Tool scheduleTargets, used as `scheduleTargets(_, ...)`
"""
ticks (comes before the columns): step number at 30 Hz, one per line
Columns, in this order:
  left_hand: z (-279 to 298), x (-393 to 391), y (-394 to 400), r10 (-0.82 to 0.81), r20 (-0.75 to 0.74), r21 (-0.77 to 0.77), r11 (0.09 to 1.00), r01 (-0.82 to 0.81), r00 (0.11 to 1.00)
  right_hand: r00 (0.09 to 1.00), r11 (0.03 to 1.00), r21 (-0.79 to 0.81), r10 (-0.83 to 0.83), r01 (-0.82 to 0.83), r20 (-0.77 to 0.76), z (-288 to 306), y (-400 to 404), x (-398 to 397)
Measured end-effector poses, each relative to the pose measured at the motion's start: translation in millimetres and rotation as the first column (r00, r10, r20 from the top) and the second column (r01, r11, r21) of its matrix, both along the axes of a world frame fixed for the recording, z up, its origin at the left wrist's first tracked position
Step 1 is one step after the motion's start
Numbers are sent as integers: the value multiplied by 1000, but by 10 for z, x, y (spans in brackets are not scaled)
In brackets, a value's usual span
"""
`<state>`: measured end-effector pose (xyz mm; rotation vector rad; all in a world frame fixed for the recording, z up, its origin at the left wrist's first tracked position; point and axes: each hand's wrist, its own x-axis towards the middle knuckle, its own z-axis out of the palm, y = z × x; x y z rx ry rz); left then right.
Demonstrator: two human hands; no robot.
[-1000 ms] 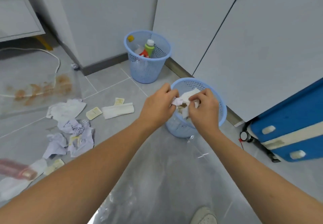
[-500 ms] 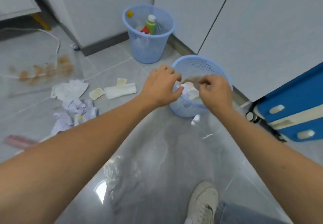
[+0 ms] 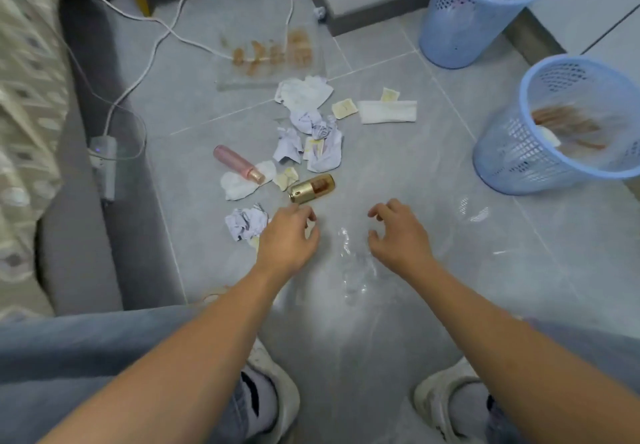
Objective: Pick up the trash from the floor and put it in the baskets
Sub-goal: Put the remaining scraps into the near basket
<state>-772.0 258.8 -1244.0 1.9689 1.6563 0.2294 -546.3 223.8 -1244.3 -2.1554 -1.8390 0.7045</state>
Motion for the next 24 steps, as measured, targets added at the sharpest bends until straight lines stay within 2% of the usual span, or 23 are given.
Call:
scheduleTargets(3,-242,-189,-193,2,-136,-99,995,-15,991,998,974,-223,47,-35,49,-224,-238,-201)
scheduleTargets(6,-374,-202,-111,3,-168,-95,995,-19,986,997,958,-286,28,-6,73,-401,-344,-274)
scheduleTargets(9,-529,-103,14,-63,-178,-57,997,54,982,986,951,-308,38,13,160,-578,-390,-250)
scheduleTargets(12,-693,12,105,-159,-257,-82,986,143,953,960,953,-303,101,-19,259,-699,-393,-184)
scheduleTargets(15,-828,62,106,-172,-278,-73,985,158,945,960,970,-238,106,-43,258,-785,-365,-122)
scheduleTargets(19,-895,104,65,-212,-172,-55,977,205,962,982,988,-148,59,-32,178,-898,-306,-65)
scheduleTargets(24,-723,281,113,-228,-22,60,972,229,974,998,1000,-25,2,0,57,-842,-118,98)
